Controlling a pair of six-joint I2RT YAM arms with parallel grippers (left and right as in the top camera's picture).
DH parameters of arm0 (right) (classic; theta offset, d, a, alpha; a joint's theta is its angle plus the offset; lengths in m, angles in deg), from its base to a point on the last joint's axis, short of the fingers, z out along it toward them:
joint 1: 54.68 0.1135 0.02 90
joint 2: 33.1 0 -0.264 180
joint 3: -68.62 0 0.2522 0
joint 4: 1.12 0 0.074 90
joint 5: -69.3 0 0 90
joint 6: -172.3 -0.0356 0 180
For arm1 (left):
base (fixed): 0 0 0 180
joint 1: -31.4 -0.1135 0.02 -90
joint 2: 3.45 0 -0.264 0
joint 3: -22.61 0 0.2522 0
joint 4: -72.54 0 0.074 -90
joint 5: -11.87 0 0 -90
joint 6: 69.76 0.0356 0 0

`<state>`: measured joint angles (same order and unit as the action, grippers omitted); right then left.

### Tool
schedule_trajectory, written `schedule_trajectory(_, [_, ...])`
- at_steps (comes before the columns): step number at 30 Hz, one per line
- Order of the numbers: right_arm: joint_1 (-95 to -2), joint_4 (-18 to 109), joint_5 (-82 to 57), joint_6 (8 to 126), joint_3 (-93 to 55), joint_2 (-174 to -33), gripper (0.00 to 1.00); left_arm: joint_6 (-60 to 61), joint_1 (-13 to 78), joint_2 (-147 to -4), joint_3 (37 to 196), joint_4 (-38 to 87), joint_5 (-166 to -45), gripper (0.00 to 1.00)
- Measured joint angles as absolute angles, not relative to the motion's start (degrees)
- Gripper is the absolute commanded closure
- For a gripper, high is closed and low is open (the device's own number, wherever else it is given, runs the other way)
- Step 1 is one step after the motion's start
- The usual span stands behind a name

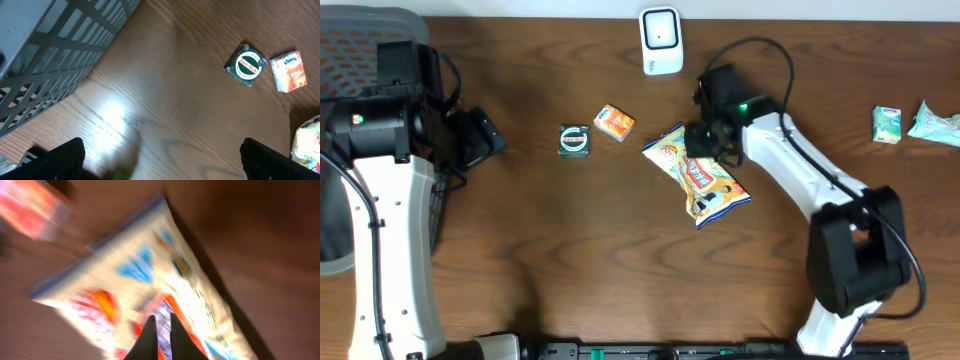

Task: Scan the item barcode

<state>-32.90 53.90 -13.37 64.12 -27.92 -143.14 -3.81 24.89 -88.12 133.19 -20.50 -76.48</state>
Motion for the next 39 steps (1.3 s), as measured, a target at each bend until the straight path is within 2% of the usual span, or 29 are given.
schedule_trajectory(7, [-32.4,52.3,-13.2,63.6,-29.4,-142.2,0.99,-3.8,24.9,-88.1,133.2,-20.5,-76.5,0.02])
schedule_trajectory(19, [-26.1,52.3,-11.8,63.6,-29.4,-153.7,0.97,-3.8,24.9,-88.1,133.2,-20.5,-76.5,0.02])
schedule_trajectory(23, [-26.8,58.2,-11.7,63.4,-31.0,-153.4,0.91,-3.8,24.9,-88.1,133.2,-20.5,-76.5,0.02])
schedule_trajectory(27, [-28.7,69.9,-12.0,64.0,-36.0,-151.9,0.83,-3.8,24.9,-88.1,133.2,-20.5,-76.5,0.02])
schedule_trajectory(33, [-32.8,84.3,-17.4,65.6,-39.7,-143.9,0.86,-3.8,24.9,-88.1,133.2,-20.5,-76.5,0.02])
schedule_trajectory(39, [-33.2,83.6,-22.3,66.0,-33.6,-143.3,0.85,-3.8,24.9,-88.1,133.2,-20.5,-76.5,0.02])
